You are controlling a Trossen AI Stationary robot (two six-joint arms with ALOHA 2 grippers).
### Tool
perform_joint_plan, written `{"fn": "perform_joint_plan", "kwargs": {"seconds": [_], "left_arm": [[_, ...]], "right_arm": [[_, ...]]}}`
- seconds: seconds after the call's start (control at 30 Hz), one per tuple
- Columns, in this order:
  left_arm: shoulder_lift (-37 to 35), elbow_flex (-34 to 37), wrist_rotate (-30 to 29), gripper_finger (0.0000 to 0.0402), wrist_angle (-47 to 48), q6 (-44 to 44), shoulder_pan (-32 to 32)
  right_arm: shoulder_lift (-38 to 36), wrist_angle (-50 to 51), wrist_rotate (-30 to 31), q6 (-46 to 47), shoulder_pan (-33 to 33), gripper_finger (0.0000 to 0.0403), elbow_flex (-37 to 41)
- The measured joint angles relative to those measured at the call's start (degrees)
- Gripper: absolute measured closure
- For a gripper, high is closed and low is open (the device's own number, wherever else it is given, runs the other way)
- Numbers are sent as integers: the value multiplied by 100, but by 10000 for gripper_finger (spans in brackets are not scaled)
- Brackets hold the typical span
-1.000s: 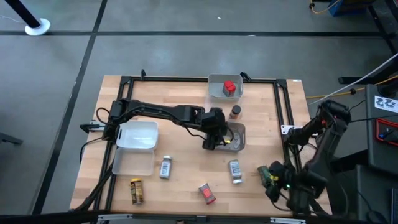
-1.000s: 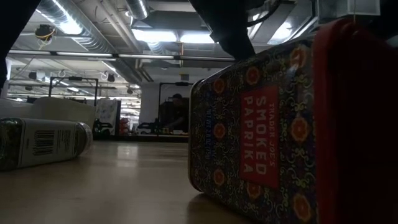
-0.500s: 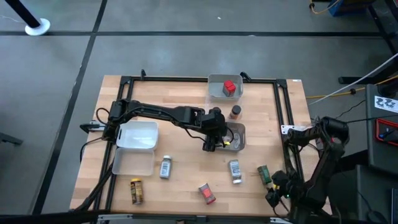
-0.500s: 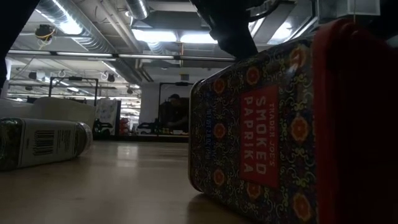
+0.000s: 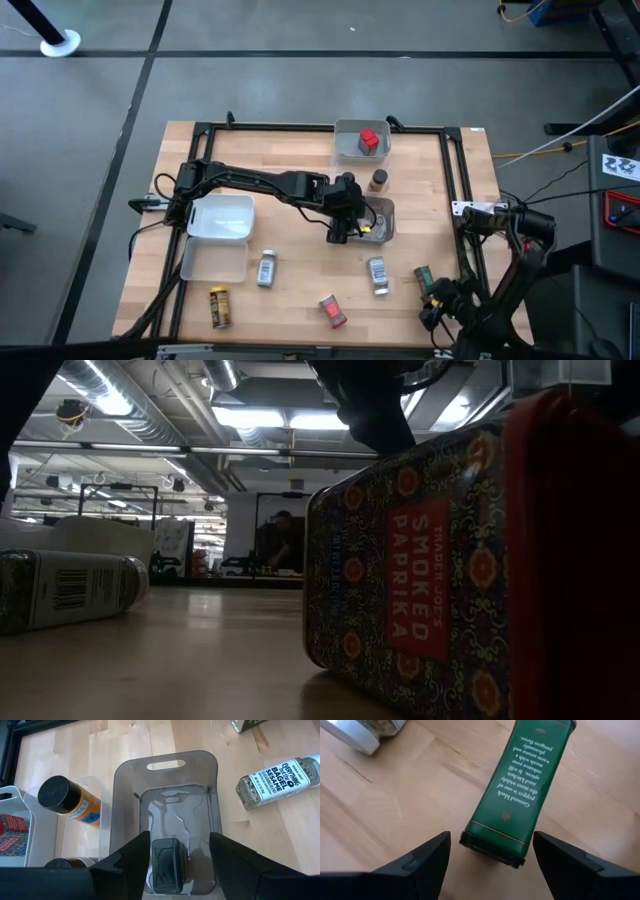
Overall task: Sort spices by type
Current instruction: Put the black seasoning can into the black bin
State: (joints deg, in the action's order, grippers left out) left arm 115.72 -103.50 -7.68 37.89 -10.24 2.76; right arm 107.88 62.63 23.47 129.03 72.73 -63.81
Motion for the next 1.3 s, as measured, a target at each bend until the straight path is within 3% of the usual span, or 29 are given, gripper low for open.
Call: {"fn": "perform_joint_plan", "kwargs": {"seconds": [0.6,0.8,1.3], "left_arm": [[0,0,0,212,-2,124,0],[0,0,0,212,-2,129,0],[0,0,0,212,-2,131,-2]], "right_arm": [[135,-410,-8,-44,4,118,2],[135,-387,440,-32,4,118,3],[717,-198,672,558,9,120,-17]]}}
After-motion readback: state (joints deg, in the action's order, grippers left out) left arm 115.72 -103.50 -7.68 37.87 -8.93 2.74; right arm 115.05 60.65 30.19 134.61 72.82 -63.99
